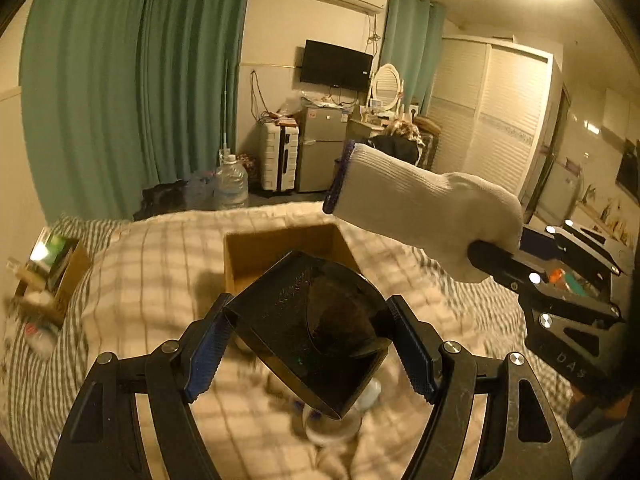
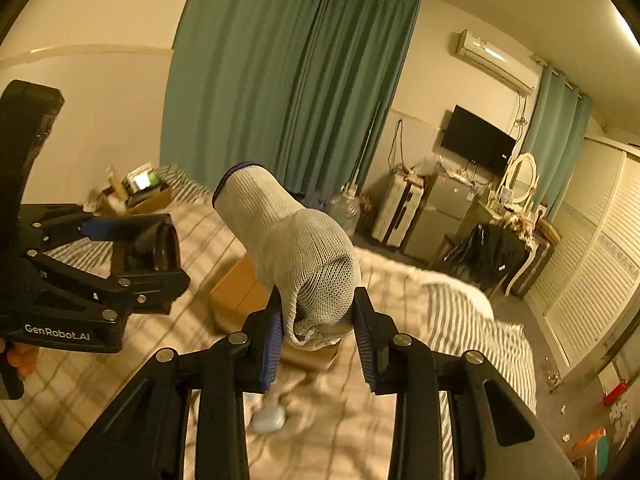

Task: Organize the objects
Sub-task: 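Carry the black case and sock over the cardboard box and open both tools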

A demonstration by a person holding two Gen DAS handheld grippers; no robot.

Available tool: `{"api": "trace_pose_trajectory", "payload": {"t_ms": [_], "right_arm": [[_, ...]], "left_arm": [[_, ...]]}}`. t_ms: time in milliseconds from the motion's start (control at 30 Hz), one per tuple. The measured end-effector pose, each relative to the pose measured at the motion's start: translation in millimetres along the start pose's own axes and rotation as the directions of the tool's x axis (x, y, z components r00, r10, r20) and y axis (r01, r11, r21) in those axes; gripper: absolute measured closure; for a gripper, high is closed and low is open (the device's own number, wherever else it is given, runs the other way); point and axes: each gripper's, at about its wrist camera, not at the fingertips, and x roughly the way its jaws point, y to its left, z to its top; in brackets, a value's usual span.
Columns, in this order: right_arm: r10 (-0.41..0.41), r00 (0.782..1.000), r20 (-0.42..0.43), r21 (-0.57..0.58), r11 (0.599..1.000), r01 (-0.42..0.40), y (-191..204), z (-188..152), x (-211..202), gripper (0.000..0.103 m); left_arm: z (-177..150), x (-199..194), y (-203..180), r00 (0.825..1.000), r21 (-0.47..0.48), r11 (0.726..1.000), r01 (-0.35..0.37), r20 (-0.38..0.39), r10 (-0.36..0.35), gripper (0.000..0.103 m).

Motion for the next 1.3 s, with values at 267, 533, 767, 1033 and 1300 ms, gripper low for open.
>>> {"api": "trace_pose_trajectory", "payload": {"t_ms": [267, 533, 767, 1033, 1300], "right_arm": [[-0.035, 0.999, -0.014, 0.010, 0.999, 0.035, -35, 46, 78, 0.072], [-0.017, 0.991, -0.132, 0.050, 0.998, 0.024, -54, 42, 207, 0.074], [0.036, 0.977, -0.209, 0.066, 0.998, -0.023, -47, -2, 276, 0.075], [0.115, 0.967, -0.227, 0.126, 0.988, -0.087, -56, -34, 302, 0.072], [0.123, 0.985, -0.123, 0.193, 0.976, -0.098, -79, -9, 246, 0.034]], "left_arm": [[66, 83, 9, 0.994, 0.046, 0.993, -0.107, 0.011, 0.107, 0.025], [77, 184, 46, 0.988, 0.007, 0.989, -0.145, -0.055, 0.146, 0.025], [44, 254, 58, 0.980, 0.050, 0.988, -0.143, -0.131, 0.149, 0.025], [27, 275, 67, 0.984, 0.025, 0.993, -0.113, -0.137, 0.115, 0.024], [44, 230, 57, 0.984, 0.061, 0.986, -0.154, -0.085, 0.159, 0.000]]}}
